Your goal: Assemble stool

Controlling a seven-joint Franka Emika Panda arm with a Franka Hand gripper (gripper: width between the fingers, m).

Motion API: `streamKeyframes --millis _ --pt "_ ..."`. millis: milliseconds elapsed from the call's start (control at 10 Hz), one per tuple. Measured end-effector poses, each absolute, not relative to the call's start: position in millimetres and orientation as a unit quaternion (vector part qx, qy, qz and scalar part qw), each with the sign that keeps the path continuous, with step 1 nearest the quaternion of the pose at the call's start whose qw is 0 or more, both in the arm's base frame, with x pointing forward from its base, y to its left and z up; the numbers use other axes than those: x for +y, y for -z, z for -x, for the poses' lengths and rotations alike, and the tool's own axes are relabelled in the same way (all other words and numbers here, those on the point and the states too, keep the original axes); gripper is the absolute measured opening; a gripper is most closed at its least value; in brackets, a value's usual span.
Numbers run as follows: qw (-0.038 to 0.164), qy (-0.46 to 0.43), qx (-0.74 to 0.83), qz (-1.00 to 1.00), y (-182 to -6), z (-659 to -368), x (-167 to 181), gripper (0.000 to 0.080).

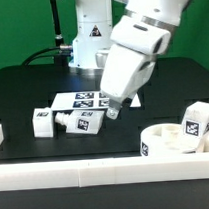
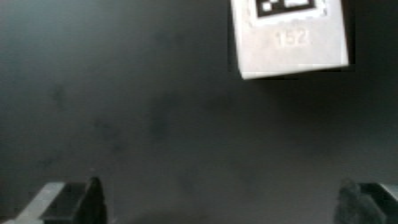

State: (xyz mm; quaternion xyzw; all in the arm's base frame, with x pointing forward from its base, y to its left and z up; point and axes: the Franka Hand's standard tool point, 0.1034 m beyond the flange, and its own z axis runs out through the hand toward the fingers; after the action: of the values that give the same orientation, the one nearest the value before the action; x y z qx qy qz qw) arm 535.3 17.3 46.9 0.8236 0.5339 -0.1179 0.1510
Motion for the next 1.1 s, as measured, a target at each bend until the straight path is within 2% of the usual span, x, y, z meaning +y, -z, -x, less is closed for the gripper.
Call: streamKeyframes --millis 200,400,500,600,700,800,900,1100 --pt "0.169 0.164 0.526 -0.817 -42.3 -528.3 6.1 0.0649" --pt "0.202 0.249 0.518 -0.793 -43.7 -523.8 -10.2 0.0649" --pt "0.225 0.285 0.497 -0.788 -42.2 -521.9 -8.3 0.0649" --pt "0.234 0.313 0.494 -0.776 -39.0 -519.8 -3.9 0.0649" --pt "0.259 0.371 0.472 -0.756 -38.7 -512.8 -5.5 0.0649" --pt "0.254 0.368 0.495 -0.745 -30.8 -520.8 -4.1 0.0649" --pt "0.235 0.351 0.530 -0.735 -27.4 -525.7 -15.0 0.0649" --pt "0.218 0.346 0.540 -0.735 -30.3 -523.4 -42.5 0.0649"
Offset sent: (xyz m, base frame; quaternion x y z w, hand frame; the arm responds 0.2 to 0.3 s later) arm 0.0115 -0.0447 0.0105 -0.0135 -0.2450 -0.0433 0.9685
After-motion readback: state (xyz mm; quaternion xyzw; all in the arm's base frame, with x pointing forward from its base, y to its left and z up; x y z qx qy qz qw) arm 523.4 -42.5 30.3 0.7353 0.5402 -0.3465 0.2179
